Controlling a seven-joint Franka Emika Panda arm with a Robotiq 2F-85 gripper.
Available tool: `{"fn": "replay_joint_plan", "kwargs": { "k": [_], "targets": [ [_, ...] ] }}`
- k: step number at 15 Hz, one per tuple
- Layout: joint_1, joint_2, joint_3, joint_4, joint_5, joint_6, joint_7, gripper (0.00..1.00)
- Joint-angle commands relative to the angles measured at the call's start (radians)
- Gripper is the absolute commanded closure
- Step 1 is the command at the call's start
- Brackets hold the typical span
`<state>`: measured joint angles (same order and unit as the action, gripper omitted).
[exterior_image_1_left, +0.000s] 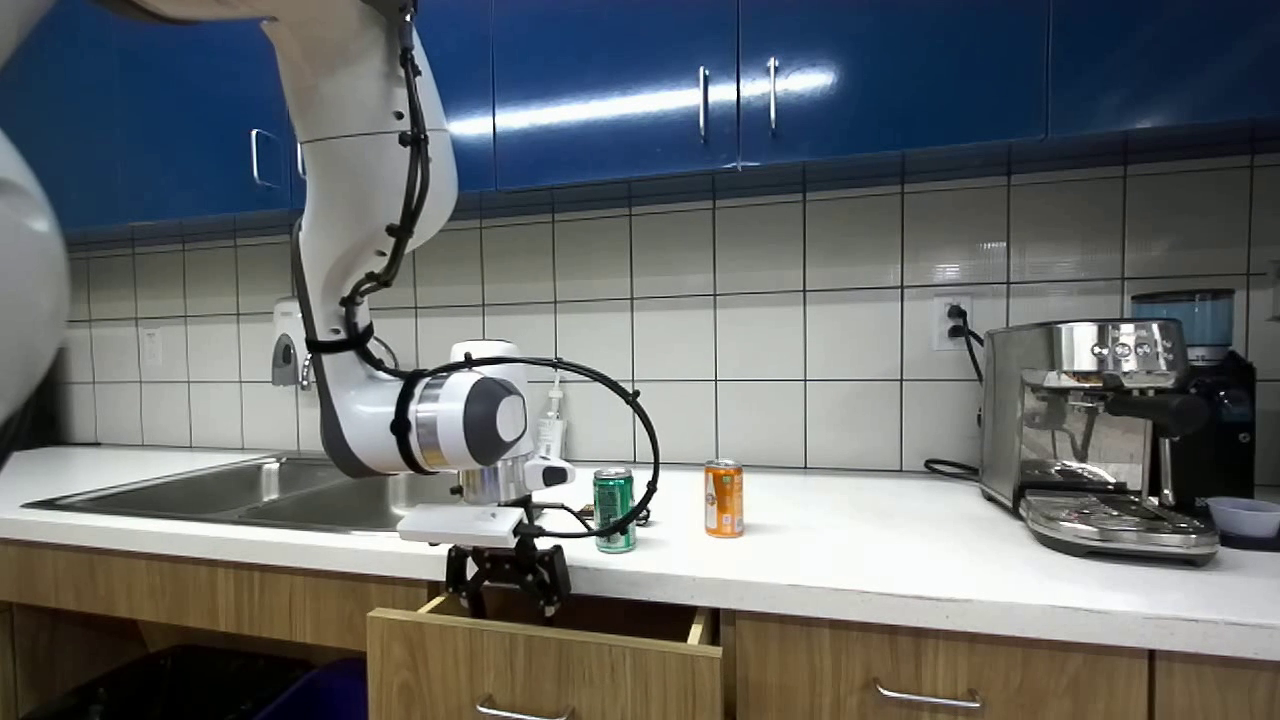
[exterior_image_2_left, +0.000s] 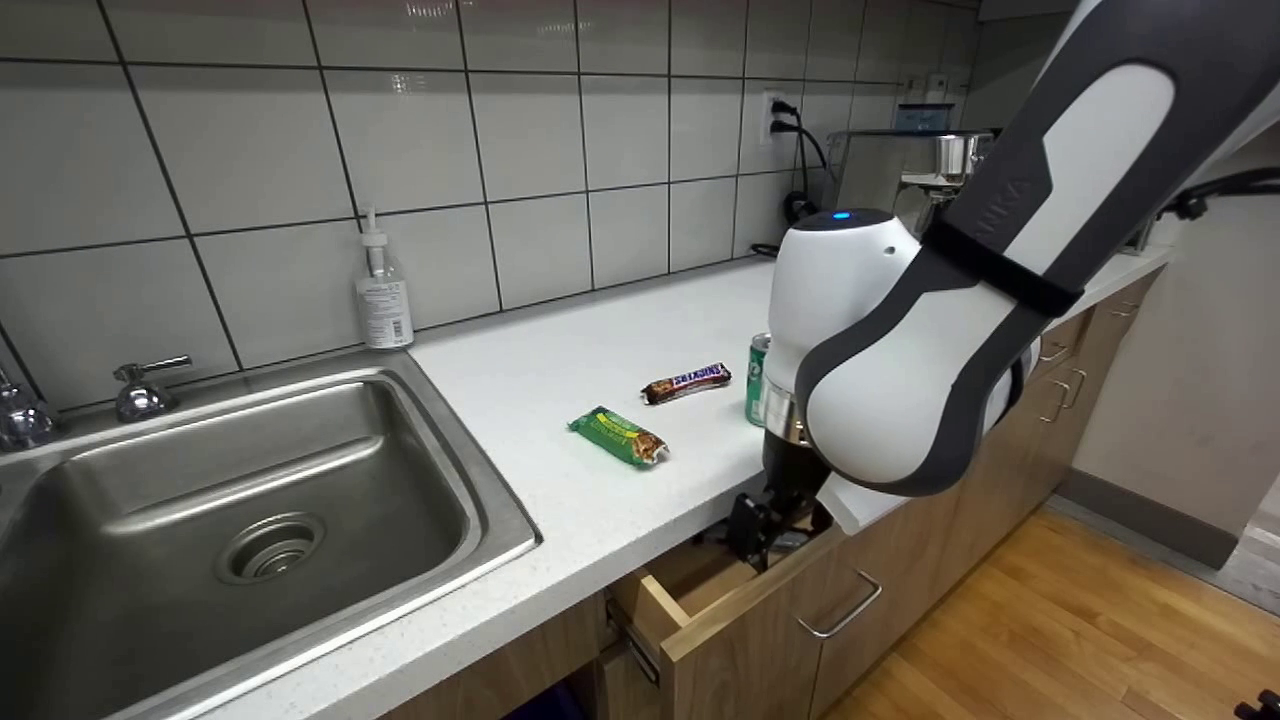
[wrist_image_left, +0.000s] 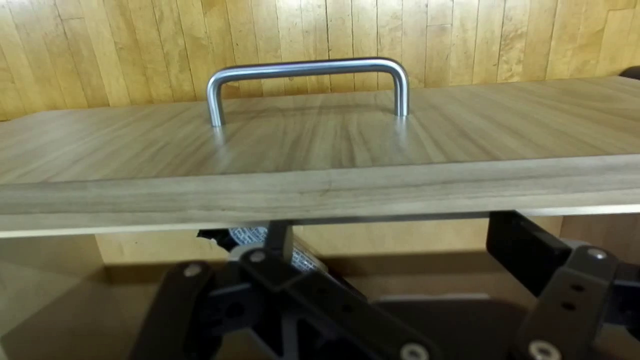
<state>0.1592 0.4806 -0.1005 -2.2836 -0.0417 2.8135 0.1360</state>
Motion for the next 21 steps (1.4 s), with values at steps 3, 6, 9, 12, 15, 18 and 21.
{"fn": "replay_joint_plan", "kwargs": {
  "k": [3,6,9,12,15,18,21],
  "targets": [
    [0.03,-0.063,-0.005,-0.093,-0.015,-0.027,0.066,0.0],
    [0.037,-0.085,-0.008,-0.127,-0.014,-0.023,0.086,0.0],
    [0.041,-0.107,-0.005,-0.165,-0.011,-0.021,0.099,0.0],
    [0.046,-0.131,-0.001,-0.203,-0.01,-0.022,0.113,0.0],
    [0.05,-0.154,0.001,-0.236,-0.009,-0.026,0.13,0.0],
    [0.059,-0.176,0.0,-0.272,-0.012,-0.028,0.154,0.0],
    [0.052,-0.195,0.016,-0.297,-0.001,-0.038,0.153,0.0]
  ]
}}
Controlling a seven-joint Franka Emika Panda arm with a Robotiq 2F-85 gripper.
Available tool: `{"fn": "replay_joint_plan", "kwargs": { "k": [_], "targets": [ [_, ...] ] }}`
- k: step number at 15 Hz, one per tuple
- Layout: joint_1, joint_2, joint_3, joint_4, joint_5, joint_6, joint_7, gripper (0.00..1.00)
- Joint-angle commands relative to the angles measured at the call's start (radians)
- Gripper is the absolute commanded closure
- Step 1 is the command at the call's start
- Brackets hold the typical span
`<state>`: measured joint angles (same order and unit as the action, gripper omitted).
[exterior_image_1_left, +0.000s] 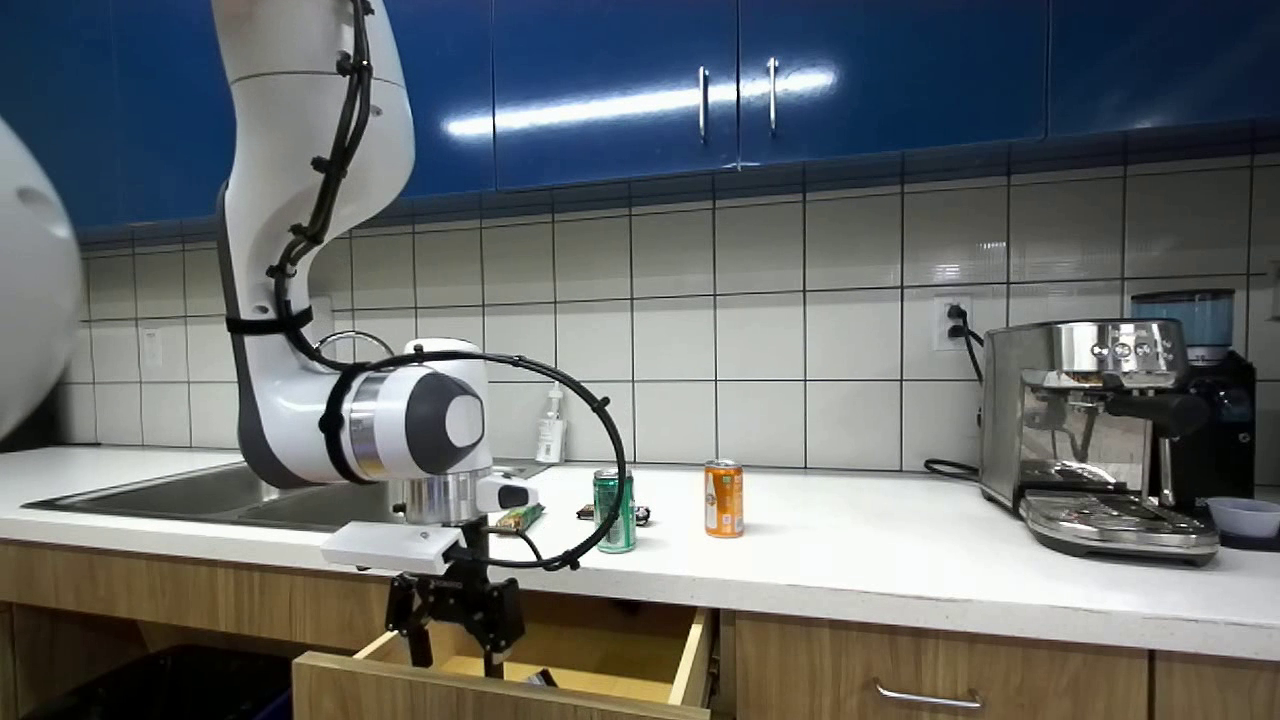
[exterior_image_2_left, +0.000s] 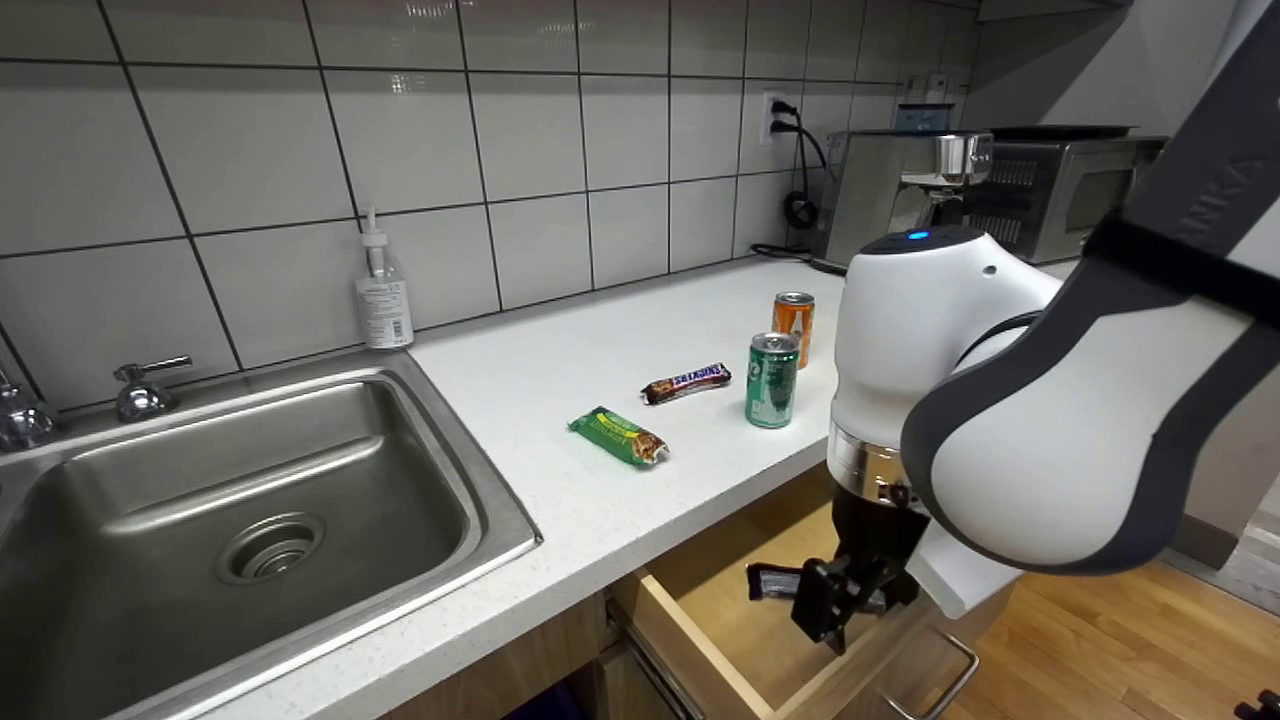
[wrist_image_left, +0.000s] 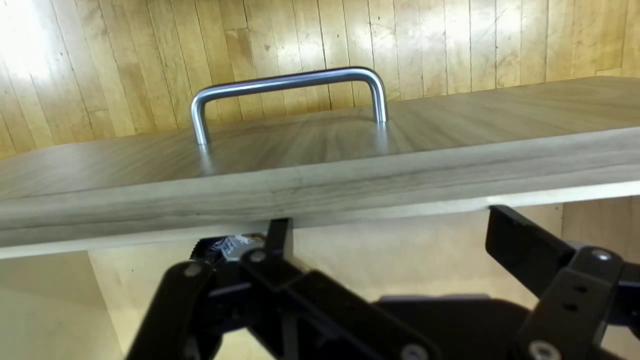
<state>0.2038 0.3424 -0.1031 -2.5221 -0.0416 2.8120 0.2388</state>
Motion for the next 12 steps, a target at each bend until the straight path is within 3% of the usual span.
{"fn": "replay_joint_plan", "kwargs": {
  "k": [1,12],
  "targets": [
    [0.005,-0.059,0.021,-0.063,0.0,-0.039,0.05,0.0],
    [-0.021,-0.136,0.036,-0.034,-0.005,-0.182,0.05,0.0]
  ]
}}
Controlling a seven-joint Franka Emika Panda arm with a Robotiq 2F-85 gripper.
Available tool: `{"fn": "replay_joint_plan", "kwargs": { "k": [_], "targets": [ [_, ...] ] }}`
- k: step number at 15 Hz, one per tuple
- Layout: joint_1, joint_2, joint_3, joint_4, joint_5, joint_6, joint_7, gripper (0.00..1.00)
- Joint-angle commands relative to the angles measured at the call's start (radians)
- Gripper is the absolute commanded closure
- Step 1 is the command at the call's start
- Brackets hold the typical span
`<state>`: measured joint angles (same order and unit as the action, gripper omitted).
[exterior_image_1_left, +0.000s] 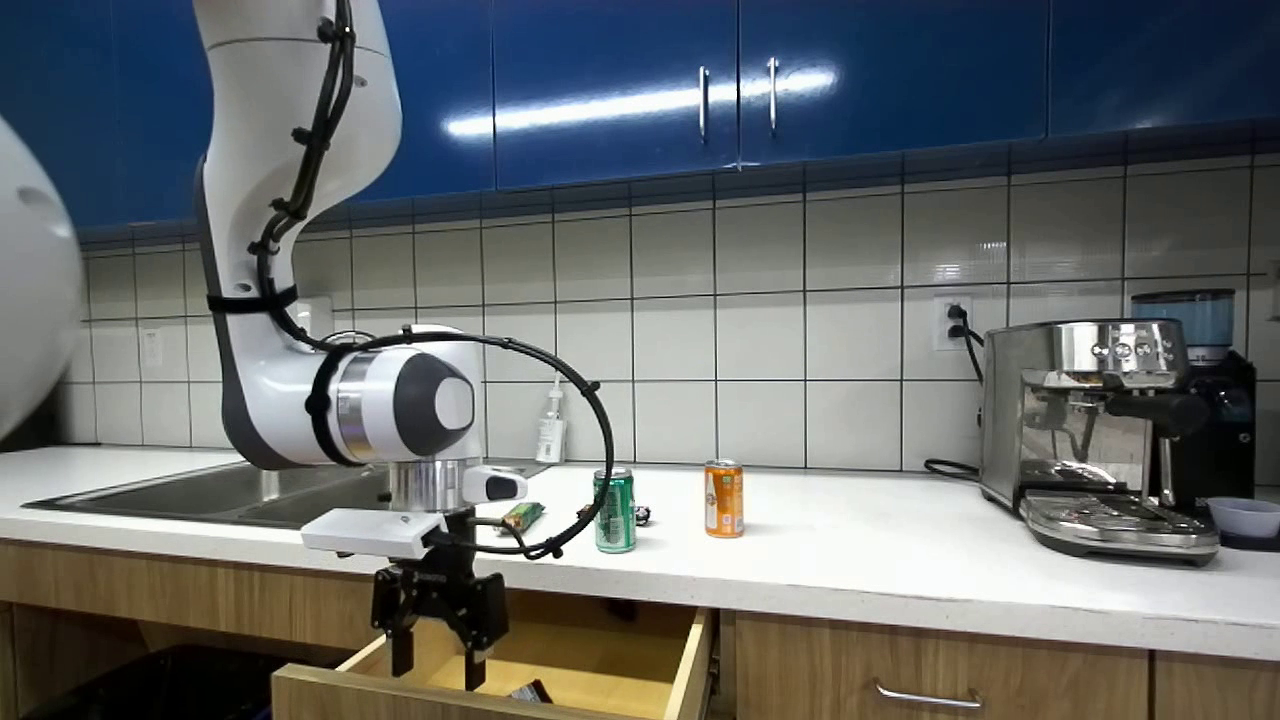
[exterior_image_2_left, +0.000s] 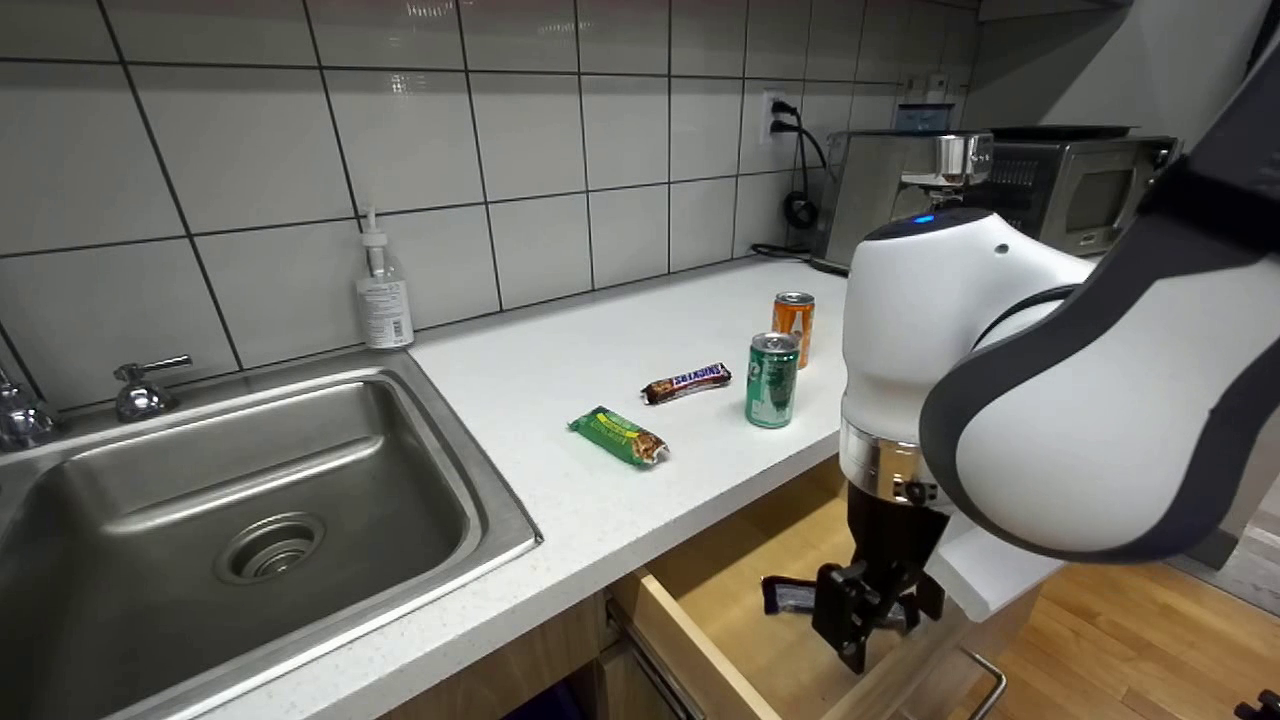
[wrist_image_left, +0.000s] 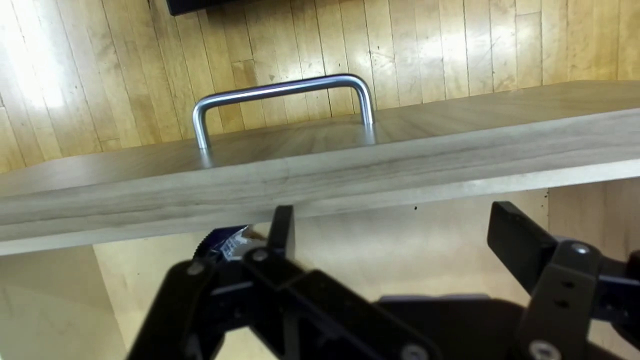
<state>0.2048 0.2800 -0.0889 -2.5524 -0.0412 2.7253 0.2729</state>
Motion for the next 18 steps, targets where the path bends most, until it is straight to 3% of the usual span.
{"fn": "replay_joint_plan", "kwargs": {
  "k": [1,9,18],
  "targets": [
    [-0.025,-0.088,0.022,0.004,-0.011,-0.123,0.015,0.0],
    [-0.074,-0.16,0.031,0.114,-0.018,-0.302,-0.009,0.0],
    [-0.144,-0.184,0.024,0.253,0.018,-0.42,-0.018,0.0]
  ]
}}
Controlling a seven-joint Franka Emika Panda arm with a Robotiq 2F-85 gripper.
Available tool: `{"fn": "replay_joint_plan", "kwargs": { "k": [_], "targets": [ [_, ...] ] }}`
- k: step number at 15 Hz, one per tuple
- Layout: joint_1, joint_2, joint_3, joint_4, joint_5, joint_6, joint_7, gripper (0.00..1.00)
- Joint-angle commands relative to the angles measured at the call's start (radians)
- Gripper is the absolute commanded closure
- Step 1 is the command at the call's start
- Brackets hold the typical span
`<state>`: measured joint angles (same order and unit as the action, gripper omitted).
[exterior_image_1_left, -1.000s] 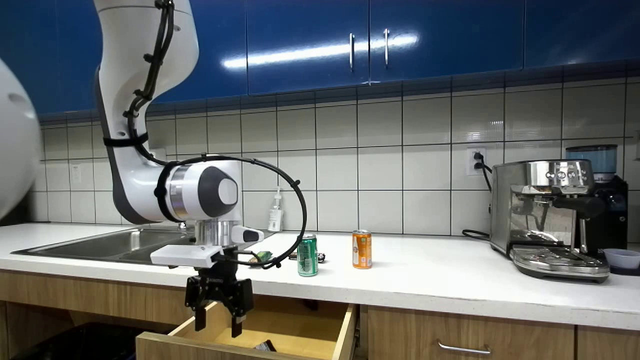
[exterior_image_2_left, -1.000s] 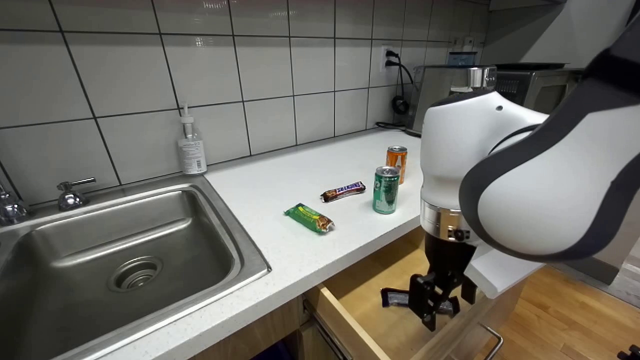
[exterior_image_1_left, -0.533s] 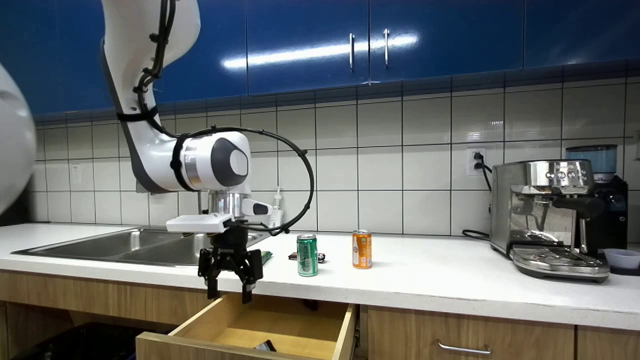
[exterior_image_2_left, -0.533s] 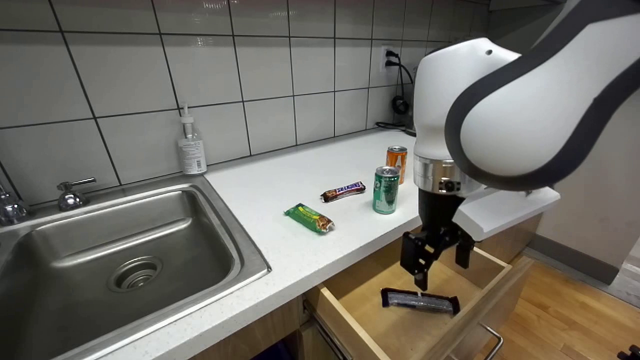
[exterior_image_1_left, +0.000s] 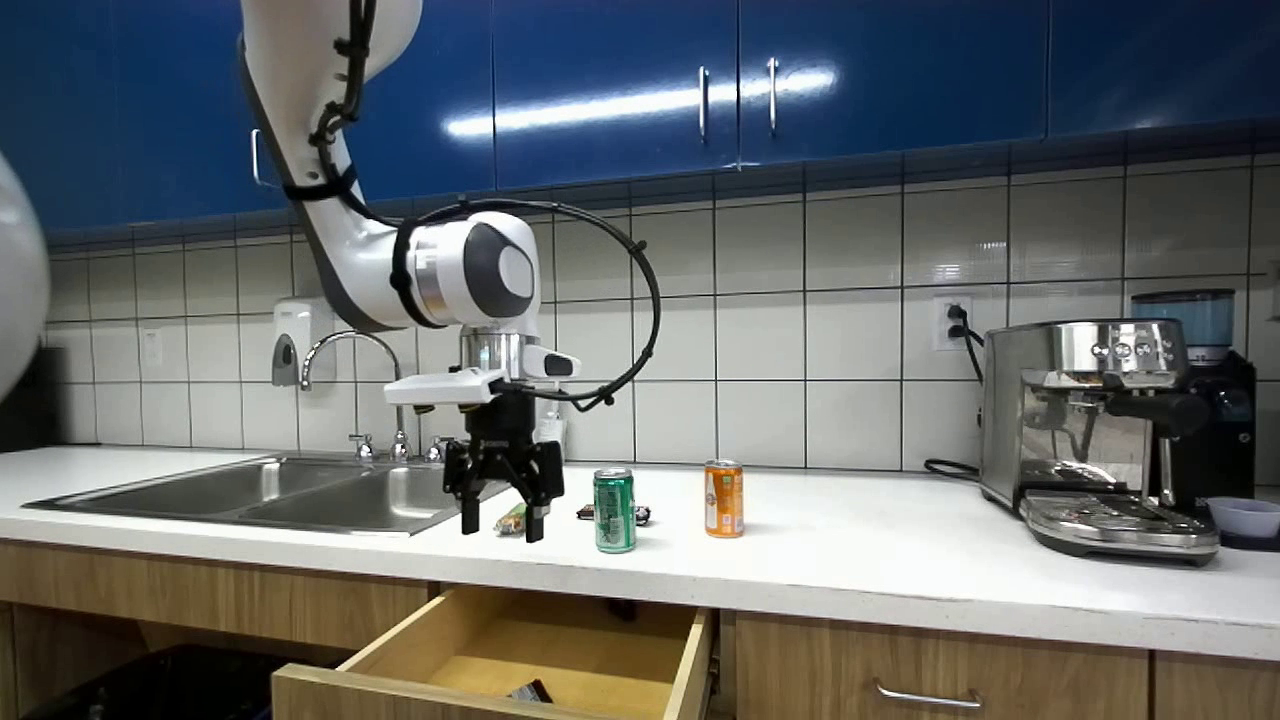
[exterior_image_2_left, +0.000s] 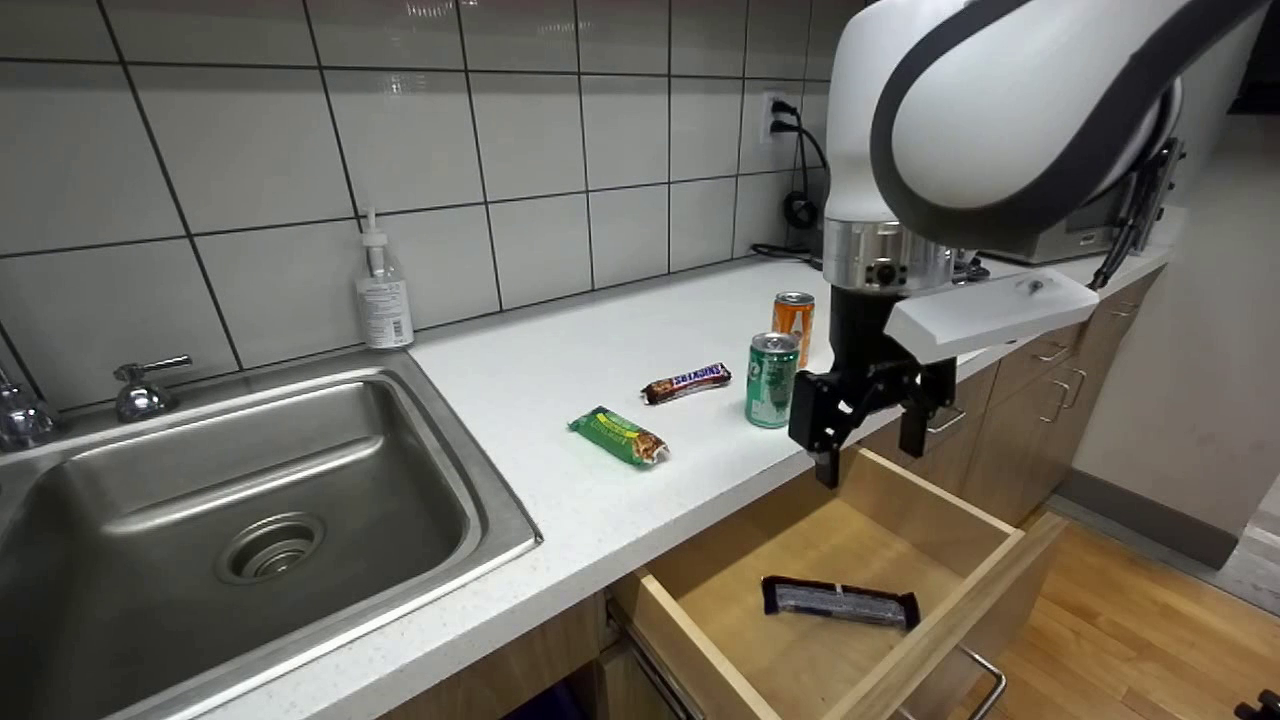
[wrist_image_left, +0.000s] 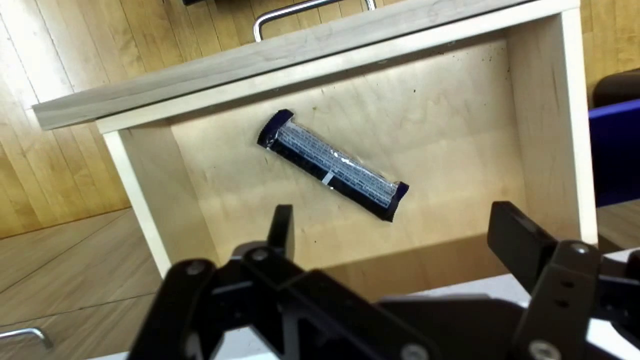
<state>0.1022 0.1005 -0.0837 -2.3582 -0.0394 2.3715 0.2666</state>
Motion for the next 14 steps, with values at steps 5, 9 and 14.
{"fn": "replay_joint_plan", "kwargs": {
  "k": [5,9,14],
  "targets": [
    [-0.078,0.026,0.012,0.161,0.03,-0.107,-0.011,0.0],
    [-0.097,0.057,0.008,0.235,0.035,-0.131,-0.007,0.0],
    [-0.096,0.067,0.01,0.232,0.016,-0.092,-0.022,0.0]
  ]
}}
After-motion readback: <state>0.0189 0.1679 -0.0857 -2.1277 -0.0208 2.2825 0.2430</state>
